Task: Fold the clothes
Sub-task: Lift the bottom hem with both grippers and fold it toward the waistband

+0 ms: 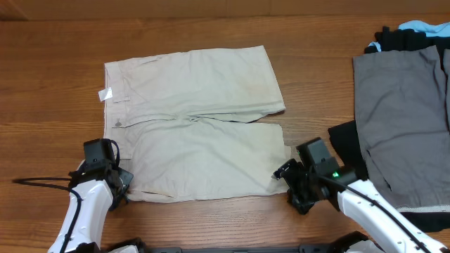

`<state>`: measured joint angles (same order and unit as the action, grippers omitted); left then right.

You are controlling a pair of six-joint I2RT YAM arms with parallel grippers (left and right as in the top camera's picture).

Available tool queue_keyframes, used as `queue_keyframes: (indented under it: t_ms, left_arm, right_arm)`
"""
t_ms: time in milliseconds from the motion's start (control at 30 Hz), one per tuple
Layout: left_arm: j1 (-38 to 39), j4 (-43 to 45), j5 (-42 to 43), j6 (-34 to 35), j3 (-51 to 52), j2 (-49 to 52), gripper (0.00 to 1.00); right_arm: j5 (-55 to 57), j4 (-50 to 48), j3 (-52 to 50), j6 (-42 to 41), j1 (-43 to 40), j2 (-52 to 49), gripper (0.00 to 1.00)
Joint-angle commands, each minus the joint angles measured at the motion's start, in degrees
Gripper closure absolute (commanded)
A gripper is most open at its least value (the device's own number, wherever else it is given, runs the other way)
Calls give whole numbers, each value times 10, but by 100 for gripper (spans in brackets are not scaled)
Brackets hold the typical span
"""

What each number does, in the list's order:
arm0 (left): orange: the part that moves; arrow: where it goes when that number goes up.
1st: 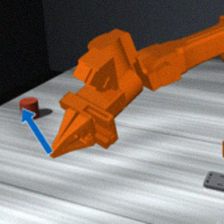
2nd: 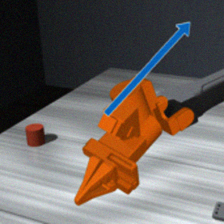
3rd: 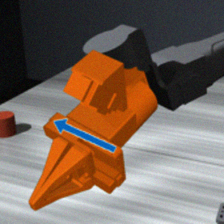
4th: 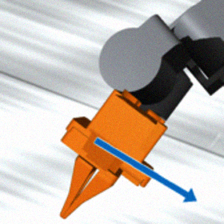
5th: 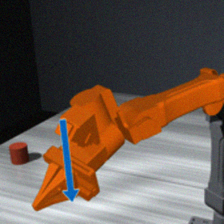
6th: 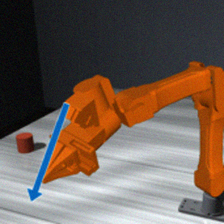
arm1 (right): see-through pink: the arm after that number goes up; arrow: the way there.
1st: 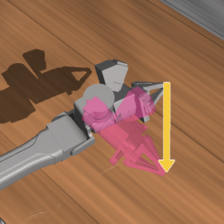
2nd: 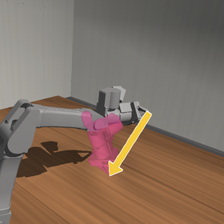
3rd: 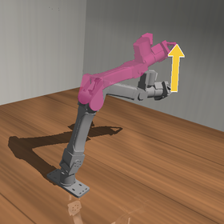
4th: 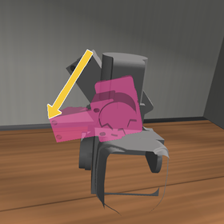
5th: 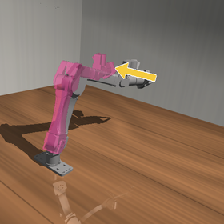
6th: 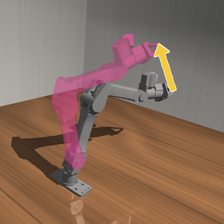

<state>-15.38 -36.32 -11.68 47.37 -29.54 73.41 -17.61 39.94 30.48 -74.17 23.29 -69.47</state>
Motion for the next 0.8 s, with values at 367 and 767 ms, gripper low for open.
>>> queue_keyframes:
  t_ms: [367,767]
  left_arm:
    - [0,-28,43,-22,30,21,91]
    - [0,-166,67,-134,-83,21,96]
  right_arm:
    - [53,-85,-47,-58,2,3,81]
    - [120,-10,45,48,0,17,96]
